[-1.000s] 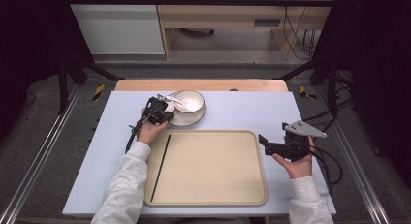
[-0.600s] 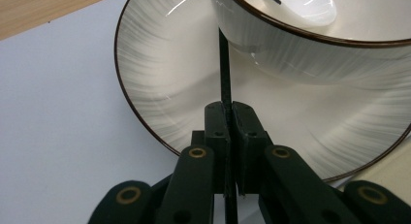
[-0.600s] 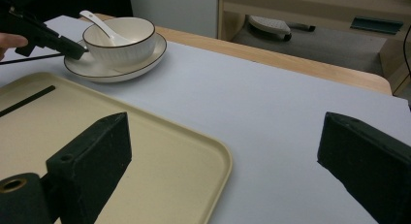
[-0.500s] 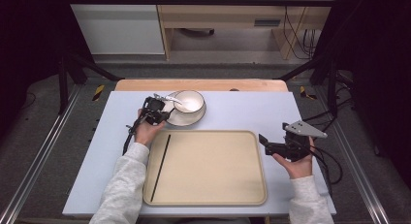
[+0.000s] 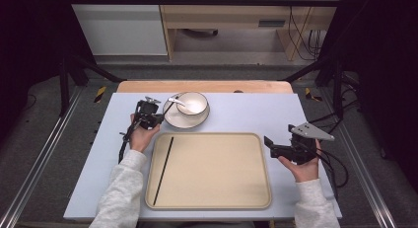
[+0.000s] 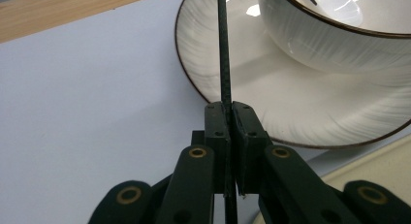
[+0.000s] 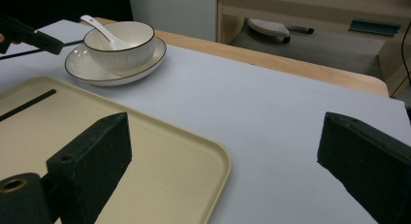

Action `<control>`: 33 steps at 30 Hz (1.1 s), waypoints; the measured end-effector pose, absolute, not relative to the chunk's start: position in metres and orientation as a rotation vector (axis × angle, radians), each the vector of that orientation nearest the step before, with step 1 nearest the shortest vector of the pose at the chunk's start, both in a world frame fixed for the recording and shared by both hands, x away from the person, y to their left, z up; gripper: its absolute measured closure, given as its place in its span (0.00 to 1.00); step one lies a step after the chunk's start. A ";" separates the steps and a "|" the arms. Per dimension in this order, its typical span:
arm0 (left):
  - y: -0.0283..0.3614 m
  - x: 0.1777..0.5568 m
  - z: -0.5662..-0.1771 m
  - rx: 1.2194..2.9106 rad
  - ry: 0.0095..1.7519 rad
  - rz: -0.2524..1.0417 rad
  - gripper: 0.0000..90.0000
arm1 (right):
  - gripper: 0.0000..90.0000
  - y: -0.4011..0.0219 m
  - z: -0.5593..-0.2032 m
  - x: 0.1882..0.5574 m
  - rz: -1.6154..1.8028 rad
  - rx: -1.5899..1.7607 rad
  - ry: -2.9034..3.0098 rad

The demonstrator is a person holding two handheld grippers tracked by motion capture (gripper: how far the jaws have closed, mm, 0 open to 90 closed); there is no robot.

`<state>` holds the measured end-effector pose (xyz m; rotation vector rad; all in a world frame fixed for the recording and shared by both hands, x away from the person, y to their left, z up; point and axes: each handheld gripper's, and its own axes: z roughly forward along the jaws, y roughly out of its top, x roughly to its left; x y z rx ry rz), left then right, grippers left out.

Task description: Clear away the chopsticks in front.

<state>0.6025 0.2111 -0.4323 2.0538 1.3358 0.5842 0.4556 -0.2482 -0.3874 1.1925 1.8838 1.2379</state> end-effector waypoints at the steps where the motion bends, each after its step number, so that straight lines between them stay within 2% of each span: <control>1: 0.213 0.600 -0.432 2.050 1.344 0.595 0.95 | 0.06 -0.248 -0.387 0.456 1.239 1.195 1.882; 19: 0.234 0.525 -0.418 1.868 1.489 0.681 0.95 | 0.06 -0.248 -0.387 0.454 1.241 1.195 1.879; 33: 0.235 0.465 -0.402 1.756 1.446 0.739 0.95 | 0.06 -0.250 -0.385 0.451 1.254 1.189 1.872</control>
